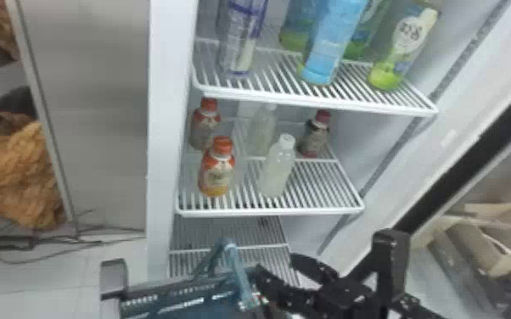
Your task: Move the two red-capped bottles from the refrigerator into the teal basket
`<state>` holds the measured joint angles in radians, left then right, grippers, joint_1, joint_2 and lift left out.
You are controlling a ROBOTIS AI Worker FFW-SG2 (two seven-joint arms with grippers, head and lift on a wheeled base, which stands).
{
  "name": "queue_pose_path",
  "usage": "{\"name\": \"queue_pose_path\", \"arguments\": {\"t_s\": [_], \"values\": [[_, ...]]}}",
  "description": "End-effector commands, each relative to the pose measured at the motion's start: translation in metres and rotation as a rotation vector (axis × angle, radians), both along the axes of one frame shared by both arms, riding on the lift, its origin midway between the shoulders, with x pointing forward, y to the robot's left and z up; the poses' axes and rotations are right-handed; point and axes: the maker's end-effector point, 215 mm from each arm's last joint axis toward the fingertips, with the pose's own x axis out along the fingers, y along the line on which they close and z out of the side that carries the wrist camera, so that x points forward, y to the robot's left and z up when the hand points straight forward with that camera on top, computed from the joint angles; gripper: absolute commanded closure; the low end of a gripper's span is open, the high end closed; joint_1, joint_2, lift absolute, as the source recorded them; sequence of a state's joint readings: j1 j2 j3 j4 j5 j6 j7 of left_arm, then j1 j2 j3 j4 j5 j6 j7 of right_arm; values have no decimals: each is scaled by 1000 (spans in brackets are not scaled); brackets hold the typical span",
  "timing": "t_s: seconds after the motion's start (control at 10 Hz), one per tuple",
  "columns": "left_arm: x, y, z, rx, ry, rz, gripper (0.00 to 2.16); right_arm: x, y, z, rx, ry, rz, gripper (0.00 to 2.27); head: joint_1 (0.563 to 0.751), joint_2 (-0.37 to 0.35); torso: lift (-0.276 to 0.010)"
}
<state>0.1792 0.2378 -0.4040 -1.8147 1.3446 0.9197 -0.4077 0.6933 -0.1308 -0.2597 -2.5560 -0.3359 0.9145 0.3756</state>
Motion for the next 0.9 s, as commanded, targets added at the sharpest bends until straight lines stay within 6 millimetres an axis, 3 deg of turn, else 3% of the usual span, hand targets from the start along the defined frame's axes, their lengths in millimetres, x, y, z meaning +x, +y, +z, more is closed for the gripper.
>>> {"name": "queue_pose_path", "arguments": {"t_s": [0.0,0.5,0.8], "values": [[-1,-1,0,1,0,-3,1128,9,-7,3,-4,-38,-16,291,695,-350,-228],[-6,-4,1,-12,12,-6,1128,75,-55,54,-55,-358,-120,145,695,-350,-228],[-11,-7,2,-20,20,-15,1128,107,-97,75,-94,-530,-210,122,695,-350,-228]]}}
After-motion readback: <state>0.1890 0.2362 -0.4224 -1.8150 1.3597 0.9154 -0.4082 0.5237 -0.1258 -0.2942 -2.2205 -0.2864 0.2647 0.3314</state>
